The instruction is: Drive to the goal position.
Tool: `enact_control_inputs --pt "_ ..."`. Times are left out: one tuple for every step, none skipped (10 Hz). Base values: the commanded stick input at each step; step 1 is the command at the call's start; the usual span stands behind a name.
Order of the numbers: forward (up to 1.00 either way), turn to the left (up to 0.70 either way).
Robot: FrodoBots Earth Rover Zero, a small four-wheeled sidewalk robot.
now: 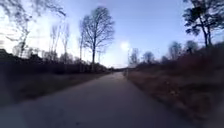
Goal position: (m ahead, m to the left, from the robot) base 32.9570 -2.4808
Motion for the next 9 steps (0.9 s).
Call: enact_control_inputs --pt "1.0 0.0" --pt "1.0 0.0" --pt "1.0 0.0" --pt "1.0 0.0" --pt "1.0 0.0" --pt "1.0 0.0" --pt "1.0 0.0" --pt "1.0 0.0" --pt "1.0 0.0"
